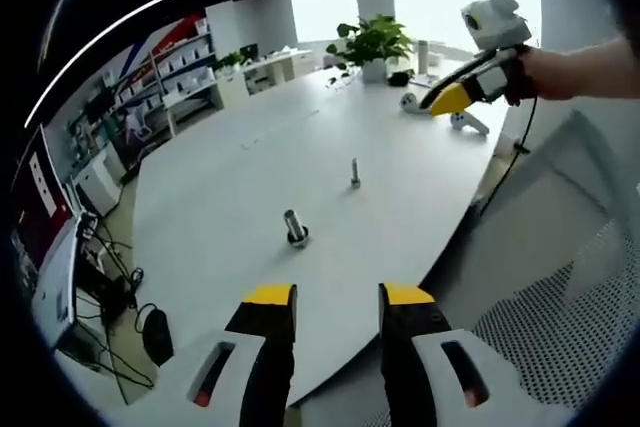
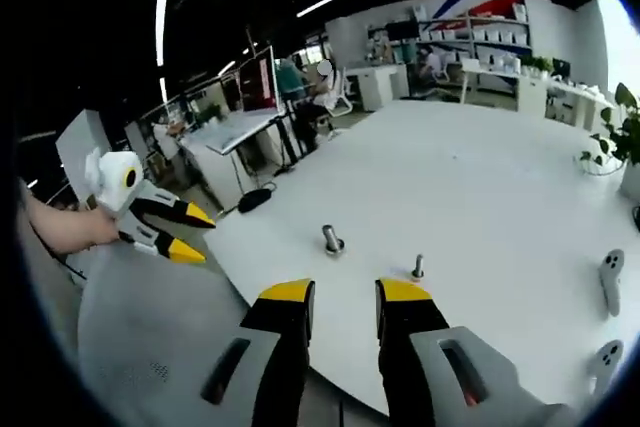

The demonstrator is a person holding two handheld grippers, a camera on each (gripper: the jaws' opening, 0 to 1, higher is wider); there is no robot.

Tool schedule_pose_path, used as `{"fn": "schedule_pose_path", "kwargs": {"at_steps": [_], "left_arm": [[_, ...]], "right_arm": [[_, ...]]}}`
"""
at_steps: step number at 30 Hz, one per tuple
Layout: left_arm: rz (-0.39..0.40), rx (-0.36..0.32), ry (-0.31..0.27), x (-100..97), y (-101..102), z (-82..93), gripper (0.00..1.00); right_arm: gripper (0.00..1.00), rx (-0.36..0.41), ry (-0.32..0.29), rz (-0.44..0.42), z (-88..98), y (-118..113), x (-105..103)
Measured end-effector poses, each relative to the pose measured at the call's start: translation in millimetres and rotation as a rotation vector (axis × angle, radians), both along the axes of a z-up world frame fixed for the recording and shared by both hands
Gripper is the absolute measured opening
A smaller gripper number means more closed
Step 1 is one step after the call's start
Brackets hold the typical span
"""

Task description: Place the washer onto the threaded stud by aligning its center hole with the stud, sliding it down to the base, and recovering from edge contact or off-axis alignment until the washer reaches the visible bottom stop.

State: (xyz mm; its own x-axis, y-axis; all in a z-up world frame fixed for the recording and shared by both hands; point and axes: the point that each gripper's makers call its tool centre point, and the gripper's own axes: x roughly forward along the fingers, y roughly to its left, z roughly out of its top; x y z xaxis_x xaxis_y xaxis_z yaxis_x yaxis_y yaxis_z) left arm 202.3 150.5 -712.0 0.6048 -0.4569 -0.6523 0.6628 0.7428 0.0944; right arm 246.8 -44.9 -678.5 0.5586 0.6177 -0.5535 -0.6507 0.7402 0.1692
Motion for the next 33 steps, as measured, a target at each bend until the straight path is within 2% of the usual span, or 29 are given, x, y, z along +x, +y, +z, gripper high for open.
{"fn": "schedule_pose_path", "kwargs": {"at_steps": [5,6,9,12,17,20,30,33], "left_arm": [[-0.008,-0.041,-0.042,0.6,-4,10.8,0.3],[-0.012,-0.042,-0.047,0.6,-5,11.5,0.3],[-0.019,-0.041,-0.056,0.4,-6,12.1,0.3],[-0.019,-0.053,-0.067,0.5,-6,15.3,0.29],[-0.027,-0.059,-0.064,1.0,-8,15.9,0.3],[-0.022,-0.065,-0.077,1.3,-8,18.6,0.29],[-0.04,-0.06,-0.071,-0.3,-12,17.0,0.29],[-0.043,-0.05,-0.062,-0.7,-11,14.5,0.29]], "right_arm": [[0.27,-0.026,-0.005,-0.021,-2.3,-3,-11],[0.27,-0.033,-0.022,-0.04,-1.1,-5,-12],[0.27,-0.028,-0.021,-0.052,-1.3,-5,-17],[0.27,-0.094,-0.053,-0.028,-3.5,-7,-21],[0.27,-0.109,-0.049,-0.029,-10.1,-8,-27],[0.27,-0.157,-0.082,-0.029,-11.4,-12,-26],[0.28,-0.14,-0.078,-0.095,-10.5,-27,-19],[0.28,-0.133,-0.06,-0.101,-15.9,-31,-17]]}}
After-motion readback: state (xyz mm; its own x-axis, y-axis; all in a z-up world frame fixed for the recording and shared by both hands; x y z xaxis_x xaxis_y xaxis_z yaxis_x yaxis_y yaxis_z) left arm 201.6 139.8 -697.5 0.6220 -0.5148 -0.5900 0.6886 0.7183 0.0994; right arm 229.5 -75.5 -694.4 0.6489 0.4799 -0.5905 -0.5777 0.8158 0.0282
